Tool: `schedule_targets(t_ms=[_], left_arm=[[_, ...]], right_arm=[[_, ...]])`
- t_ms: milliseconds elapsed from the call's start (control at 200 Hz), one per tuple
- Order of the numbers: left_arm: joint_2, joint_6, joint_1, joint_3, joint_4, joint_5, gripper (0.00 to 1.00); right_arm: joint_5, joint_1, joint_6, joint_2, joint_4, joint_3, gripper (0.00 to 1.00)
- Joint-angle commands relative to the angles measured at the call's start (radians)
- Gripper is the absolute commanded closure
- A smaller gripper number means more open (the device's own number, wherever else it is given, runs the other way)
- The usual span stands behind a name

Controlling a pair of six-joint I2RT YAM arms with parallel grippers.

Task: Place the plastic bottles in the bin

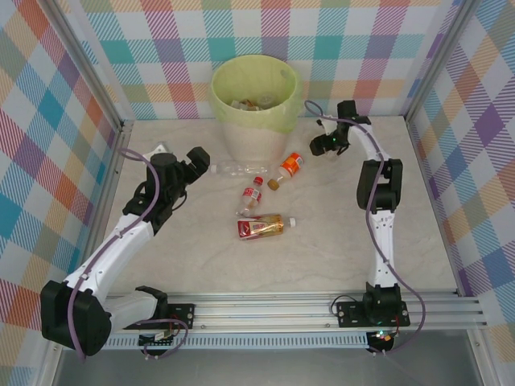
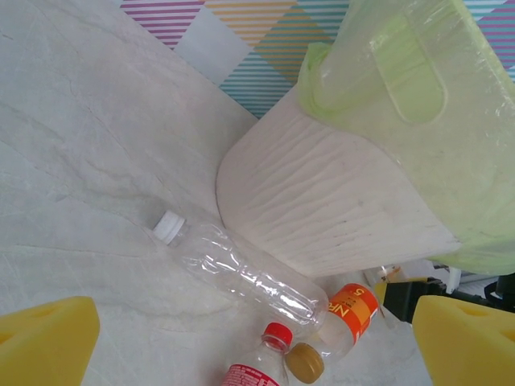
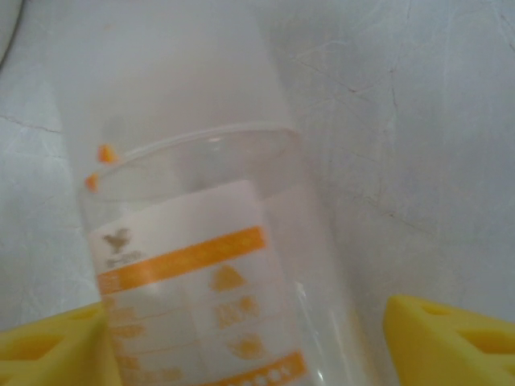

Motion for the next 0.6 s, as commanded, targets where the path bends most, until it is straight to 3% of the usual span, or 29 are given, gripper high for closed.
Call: schedule_targets(t_ms=[0,265,490,595], left_arm=[[-0.004,-0.015,0.012,-0.019,0.025,0.013,0.00],[-0.005,-0.026,0.022,-0.030,0.031,0.020,0.00],[0.015,-0.035,0.031,-0.026,0.022,0.039,0.00],[0.035,-0.047,0.032,-0.026,0.020,0.051,0.00]], right_arm=[[0.058,0.005,0.038,0.010,-0.026,0.022,0.28],[0.098,0.006,0.098,-0.054,0.014,-0.033,0.40],[0.112,0.006,0.189,-0.292,0.248,-0.342,0.43],[0.049,0.006,0.275,-0.432,0.338,-0.520,0.46]])
